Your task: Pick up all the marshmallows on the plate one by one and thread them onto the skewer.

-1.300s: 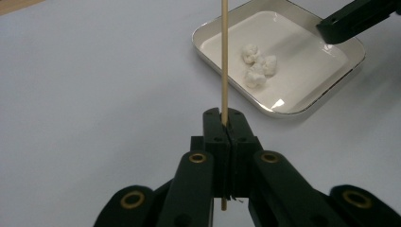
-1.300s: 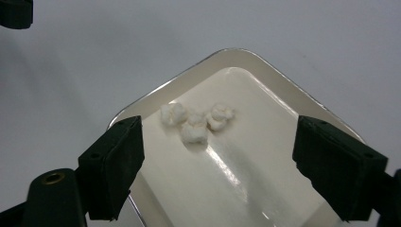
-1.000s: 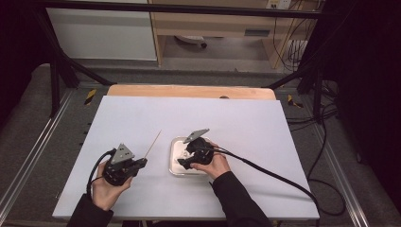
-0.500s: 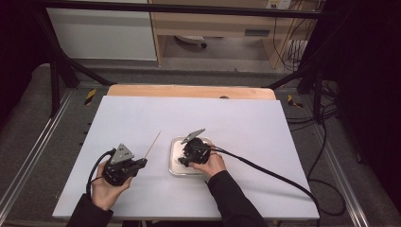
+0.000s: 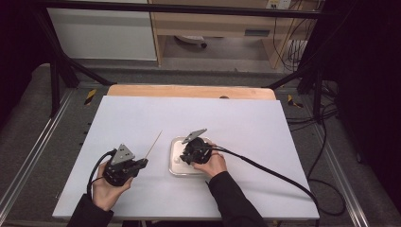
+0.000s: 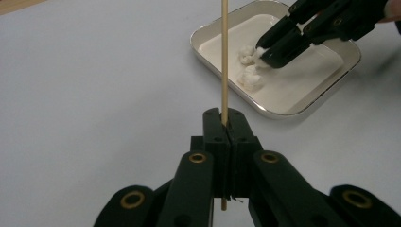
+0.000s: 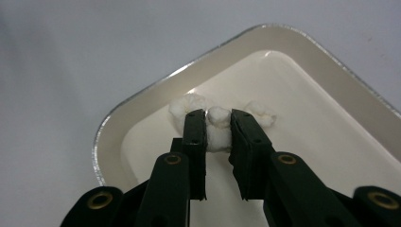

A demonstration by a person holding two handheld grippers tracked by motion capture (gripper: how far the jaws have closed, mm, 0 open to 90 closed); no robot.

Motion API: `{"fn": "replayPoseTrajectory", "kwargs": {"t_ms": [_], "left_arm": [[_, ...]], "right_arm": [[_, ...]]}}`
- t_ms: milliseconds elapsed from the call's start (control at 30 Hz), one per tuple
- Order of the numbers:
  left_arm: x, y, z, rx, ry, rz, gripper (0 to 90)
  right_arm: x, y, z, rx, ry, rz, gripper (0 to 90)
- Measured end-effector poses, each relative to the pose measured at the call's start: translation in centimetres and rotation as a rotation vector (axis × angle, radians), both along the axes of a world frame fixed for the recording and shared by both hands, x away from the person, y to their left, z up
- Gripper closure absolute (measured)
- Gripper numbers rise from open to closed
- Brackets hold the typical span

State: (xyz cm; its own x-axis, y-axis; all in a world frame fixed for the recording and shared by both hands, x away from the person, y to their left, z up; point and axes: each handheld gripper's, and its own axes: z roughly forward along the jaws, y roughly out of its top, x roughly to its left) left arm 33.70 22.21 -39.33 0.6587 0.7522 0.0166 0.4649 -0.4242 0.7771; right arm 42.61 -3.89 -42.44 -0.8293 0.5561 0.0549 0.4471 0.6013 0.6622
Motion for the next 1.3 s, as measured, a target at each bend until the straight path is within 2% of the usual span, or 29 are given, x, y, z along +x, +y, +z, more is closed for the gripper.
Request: {"fn": "replayPoseTrajectory", "kwargs": {"t_ms": [133, 333, 467, 500, 533, 567, 600, 733, 900, 1300], "left_arm": [[-0.3, -0.5, 0.0, -0.013, -0.006, -0.012, 88.7], [-0.9, -2.2, -0.1, -0.014, -0.021, -0.058, 88.7], [-1.6, -3.6, -0.2, -0.013, -0.041, -0.093, 88.7], [-1.8, -3.9, -0.2, -0.014, -0.046, -0.103, 88.7], [-2.0, -4.3, -0.2, -0.012, -0.050, -0.111, 88.7], [-2.4, -4.5, -0.2, -0.008, -0.034, -0.094, 88.7], [-2.4, -4.8, -0.2, -0.010, -0.053, -0.117, 88.7], [-2.9, -5.8, -0.3, -0.026, -0.076, -0.150, 88.7], [-3.2, -6.2, -0.3, -0.027, -0.091, -0.162, 88.7], [-3.6, -6.3, -0.3, -0.027, -0.124, -0.171, 88.8]], "right_arm": [[-0.7, -1.4, 2.6, 0.068, -0.031, 0.006, 77.1], [-2.2, -5.0, 6.5, 0.238, -0.083, 0.006, 77.2], [-3.3, -6.6, 8.4, 0.323, -0.107, 0.019, 77.2], [-3.8, -7.1, 9.1, 0.368, -0.109, 0.029, 77.2], [-3.8, -7.1, 9.1, 0.368, -0.109, 0.029, 77.2], [-4.0, -7.2, 9.4, 0.393, -0.107, 0.035, 77.2], [-4.2, -7.3, 9.7, 0.411, -0.107, 0.041, 77.2], [-4.6, -7.7, 10.2, 0.455, -0.094, 0.046, 77.4], [-4.3, -7.8, 10.0, 0.509, -0.045, 0.049, 77.5], [-3.8, -7.7, 9.6, 0.553, 0.006, 0.063, 78.4]]}}
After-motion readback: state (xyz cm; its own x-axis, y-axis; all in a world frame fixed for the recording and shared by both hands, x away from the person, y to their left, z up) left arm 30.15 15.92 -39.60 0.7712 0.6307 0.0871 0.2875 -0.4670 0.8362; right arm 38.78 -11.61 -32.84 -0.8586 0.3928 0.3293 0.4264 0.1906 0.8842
